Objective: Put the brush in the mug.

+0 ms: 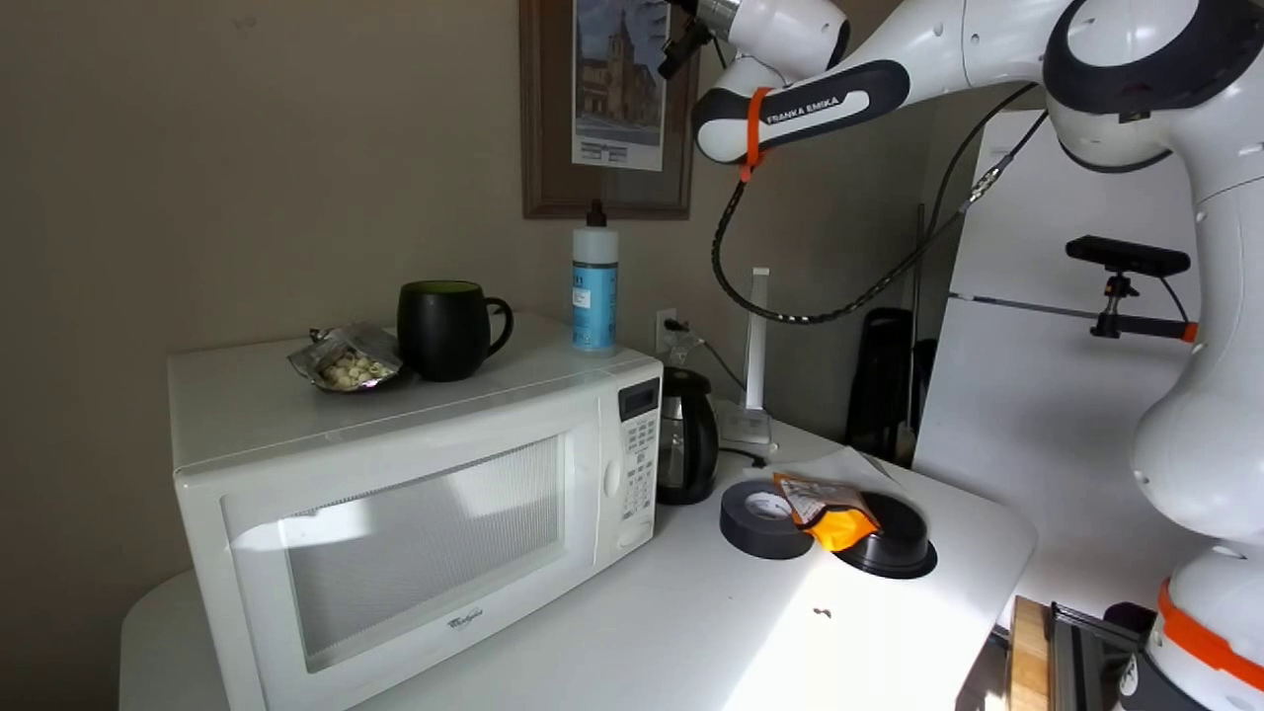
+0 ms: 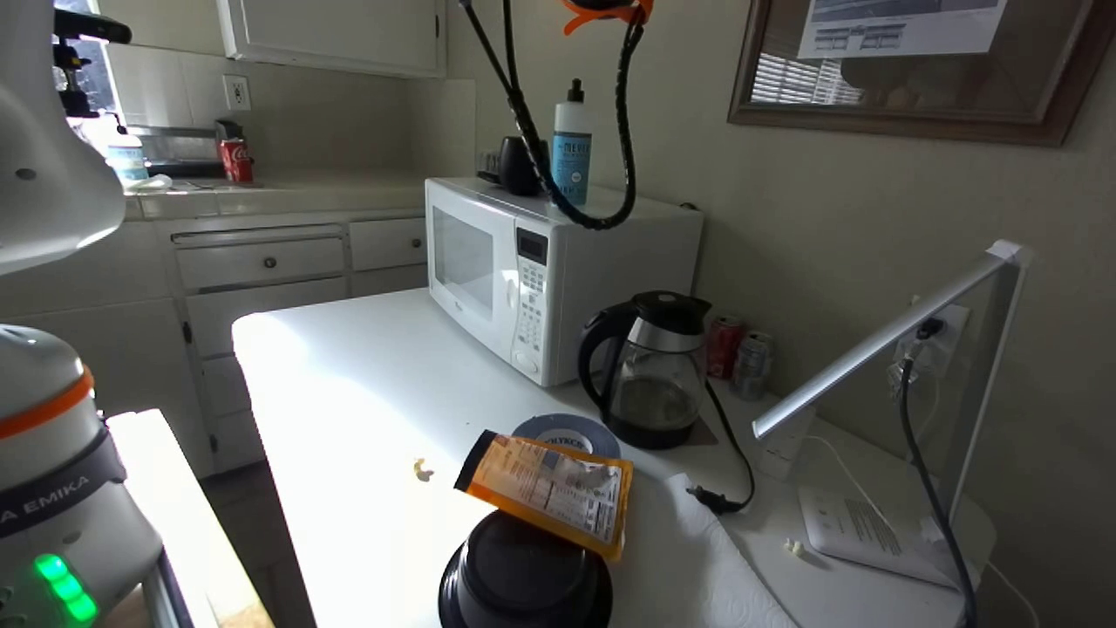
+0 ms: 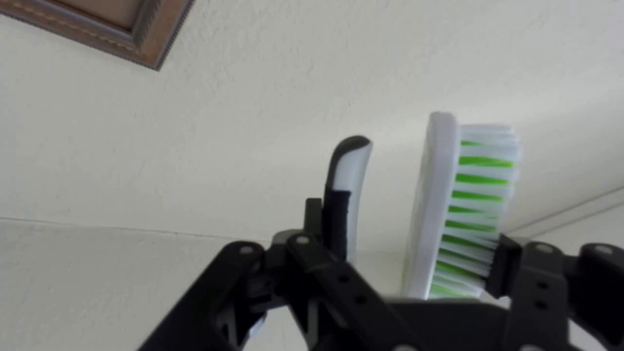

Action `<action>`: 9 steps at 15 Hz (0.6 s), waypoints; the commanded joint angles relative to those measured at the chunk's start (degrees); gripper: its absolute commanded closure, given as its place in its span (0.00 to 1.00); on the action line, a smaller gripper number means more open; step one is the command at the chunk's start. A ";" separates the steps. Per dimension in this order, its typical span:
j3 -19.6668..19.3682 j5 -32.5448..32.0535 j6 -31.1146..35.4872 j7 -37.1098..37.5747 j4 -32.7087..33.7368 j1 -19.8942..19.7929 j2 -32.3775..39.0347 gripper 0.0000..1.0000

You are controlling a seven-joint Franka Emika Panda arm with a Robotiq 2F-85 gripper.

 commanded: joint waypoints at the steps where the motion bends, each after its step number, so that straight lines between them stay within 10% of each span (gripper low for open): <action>1: -10.91 1.25 3.55 4.37 2.09 7.51 -2.06 0.38; 5: -10.35 0.10 3.79 5.65 4.30 7.54 -1.32 0.38; 6: -10.32 0.09 3.82 5.65 4.31 7.56 -1.22 0.63; 9: -18.44 14.32 2.81 8.32 6.54 18.65 -0.89 0.63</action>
